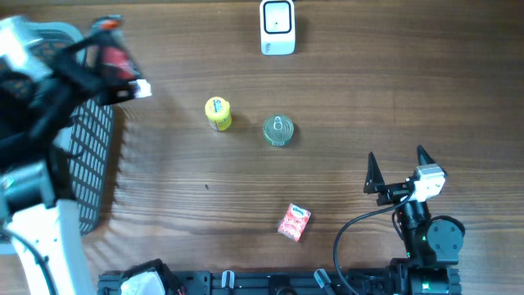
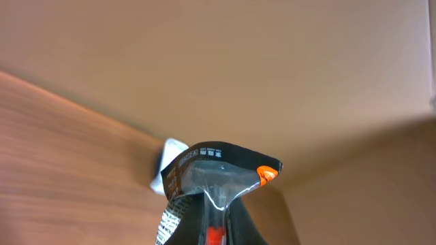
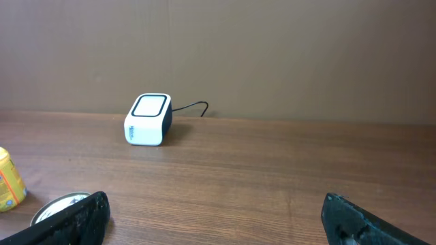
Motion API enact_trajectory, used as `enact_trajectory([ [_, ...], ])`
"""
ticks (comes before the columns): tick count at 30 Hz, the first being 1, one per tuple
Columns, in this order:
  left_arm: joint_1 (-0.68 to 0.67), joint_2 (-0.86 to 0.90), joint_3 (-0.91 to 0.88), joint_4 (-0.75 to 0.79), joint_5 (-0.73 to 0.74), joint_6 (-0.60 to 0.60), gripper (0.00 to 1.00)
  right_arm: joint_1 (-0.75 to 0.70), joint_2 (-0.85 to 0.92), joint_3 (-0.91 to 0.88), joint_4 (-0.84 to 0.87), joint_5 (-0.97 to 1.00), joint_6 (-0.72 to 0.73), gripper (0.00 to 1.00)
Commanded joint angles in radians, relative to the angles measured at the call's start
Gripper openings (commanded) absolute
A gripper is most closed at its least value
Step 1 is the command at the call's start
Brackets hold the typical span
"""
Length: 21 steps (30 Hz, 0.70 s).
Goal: Scan the item barcode
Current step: 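Lift the packaged item out of the basket toward the table, then lower the red-black package onto the table beside the tin and release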
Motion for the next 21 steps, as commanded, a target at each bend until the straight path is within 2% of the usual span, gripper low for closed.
enact_trajectory([
  [1,-0.205,0.101,0.001,-0.009,-0.021,-0.009,0.04,0.005,-0.005,-0.001,0.004,0.01,0.013,1.0],
  [3,-0.269,0.14,0.001,-0.029,-0.048,-0.009,0.04,0.005,-0.005,-0.001,0.004,0.01,0.013,1.0],
  [5,-0.439,0.259,0.001,-0.104,-0.118,0.035,0.04,0.005,-0.005,-0.001,0.004,0.01,0.013,1.0],
  [8,-0.541,0.335,0.001,-0.159,-0.174,0.064,0.05,0.005,-0.005,-0.001,0.004,0.01,0.013,1.0],
  [13,-0.756,0.507,0.001,-0.244,-0.351,0.074,0.05,0.005,-0.005,-0.001,0.004,0.01,0.013,1.0],
  [17,-0.868,0.619,0.001,-0.28,-0.525,0.074,0.05,0.005,-0.005,-0.001,0.004,0.01,0.013,1.0],
  [21,-0.914,0.71,0.001,-0.33,-0.671,0.074,0.04,0.005,-0.005,-0.001,0.004,0.01,0.013,1.0],
])
